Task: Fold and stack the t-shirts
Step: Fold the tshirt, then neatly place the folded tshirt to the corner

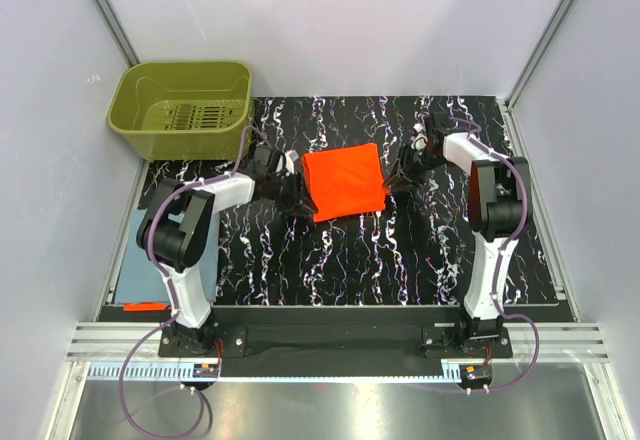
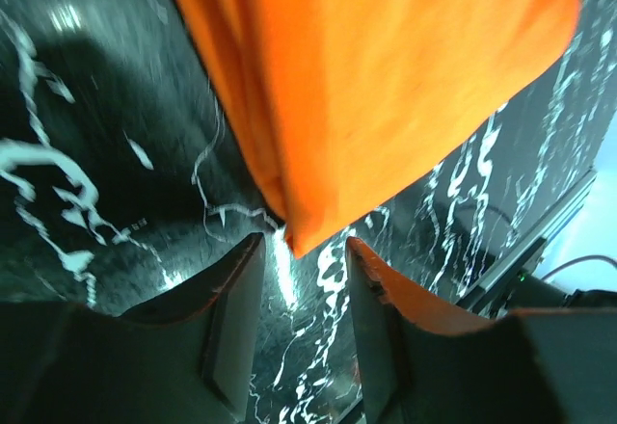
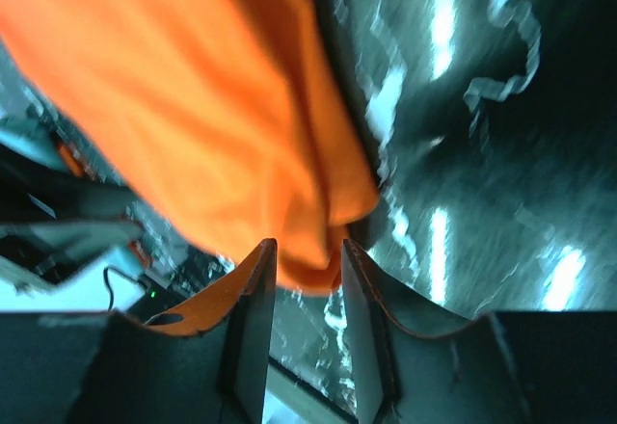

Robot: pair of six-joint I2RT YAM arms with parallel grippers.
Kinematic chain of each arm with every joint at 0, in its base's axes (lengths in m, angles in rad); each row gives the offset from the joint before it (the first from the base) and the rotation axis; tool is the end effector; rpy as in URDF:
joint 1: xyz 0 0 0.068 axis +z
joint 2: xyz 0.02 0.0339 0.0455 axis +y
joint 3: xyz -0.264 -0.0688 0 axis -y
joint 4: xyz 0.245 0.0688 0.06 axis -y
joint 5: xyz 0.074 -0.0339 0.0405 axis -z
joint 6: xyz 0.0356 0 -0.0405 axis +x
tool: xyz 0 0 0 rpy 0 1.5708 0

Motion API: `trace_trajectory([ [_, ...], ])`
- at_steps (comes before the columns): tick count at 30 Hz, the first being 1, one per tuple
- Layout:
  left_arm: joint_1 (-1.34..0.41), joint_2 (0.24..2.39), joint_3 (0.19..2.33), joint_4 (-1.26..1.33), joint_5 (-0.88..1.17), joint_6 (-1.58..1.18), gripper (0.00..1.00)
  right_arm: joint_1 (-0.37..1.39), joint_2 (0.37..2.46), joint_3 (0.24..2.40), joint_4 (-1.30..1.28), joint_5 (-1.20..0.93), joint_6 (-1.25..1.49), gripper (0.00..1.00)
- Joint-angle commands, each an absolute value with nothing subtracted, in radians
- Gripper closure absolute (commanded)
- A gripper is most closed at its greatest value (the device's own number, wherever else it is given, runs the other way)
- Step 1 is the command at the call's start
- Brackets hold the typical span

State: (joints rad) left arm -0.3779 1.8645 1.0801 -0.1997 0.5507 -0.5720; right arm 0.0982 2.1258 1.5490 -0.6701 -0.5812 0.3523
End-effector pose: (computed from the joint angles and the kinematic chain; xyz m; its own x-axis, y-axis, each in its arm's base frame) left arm 0.3370 -0.1538 0.1487 -0.9668 -0.1125 -0.2296 0.0718 0.7424 -0.6661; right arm 0.4262 0.0616 0.1562 -0.9738 0.1939 -0.1191 0.0854 0.7967 0.5983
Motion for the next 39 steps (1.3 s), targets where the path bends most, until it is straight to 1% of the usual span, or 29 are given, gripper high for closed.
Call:
trace_trajectory([
  [1,-0.342,1.845,1.146,-0.19,0.564,-0.545,0.55,0.1,2.023,1.485,-0.667,-0.653,0.351,0.6],
  [4,-0.319,1.899,1.183,-0.19,0.604,-0.546,0.55,0.104,2.019,1.447,-0.658,-0.664,0.345,0.62],
  [5,-0.318,1.908,1.195,-0.19,0.624,-0.552,0.55,0.106,2.023,1.444,-0.654,-0.67,0.341,0.64],
  [6,-0.319,1.914,1.2,-0.19,0.632,-0.555,0.56,0.107,2.029,1.442,-0.644,-0.673,0.339,0.68],
  [11,-0.325,1.905,1.16,-0.164,0.65,-0.577,0.57,0.107,2.043,1.443,-0.634,-0.666,0.339,0.74],
  [13,-0.334,1.898,1.144,-0.152,0.661,-0.581,0.55,0.109,2.052,1.454,-0.629,-0.667,0.334,0.73],
  [17,-0.35,1.896,1.124,-0.141,0.672,-0.583,0.54,0.109,2.082,1.468,-0.627,-0.686,0.334,0.73],
  [25,-0.36,1.93,1.143,-0.117,0.684,-0.614,0.56,0.107,2.1,1.46,-0.623,-0.699,0.33,0.72],
  [28,-0.359,1.939,1.14,-0.114,0.687,-0.617,0.6,0.107,2.117,1.463,-0.614,-0.716,0.336,0.72],
  [29,-0.359,1.94,1.138,-0.112,0.687,-0.618,0.63,0.107,2.123,1.465,-0.611,-0.721,0.337,0.72],
  [31,-0.359,1.942,1.132,-0.109,0.687,-0.621,0.68,0.109,2.128,1.465,-0.606,-0.724,0.342,0.75],
  [32,-0.359,1.945,1.132,-0.109,0.686,-0.623,0.72,0.107,2.125,1.465,-0.606,-0.724,0.342,0.78],
  [33,-0.359,1.945,1.129,-0.109,0.687,-0.624,0.89,0.107,2.122,1.463,-0.606,-0.715,0.344,0.84],
  [34,-0.359,1.95,1.126,-0.109,0.686,-0.626,0.98,0.109,2.115,1.459,-0.606,-0.709,0.344,0.98],
  [35,-0.359,1.954,1.126,-0.11,0.683,-0.629,1.0,0.107,2.099,1.454,-0.606,-0.698,0.347,1.0],
  [39,-0.356,1.93,1.101,-0.112,0.655,-0.638,1.0,0.104,2.042,1.424,-0.618,-0.594,0.354,1.0],
])
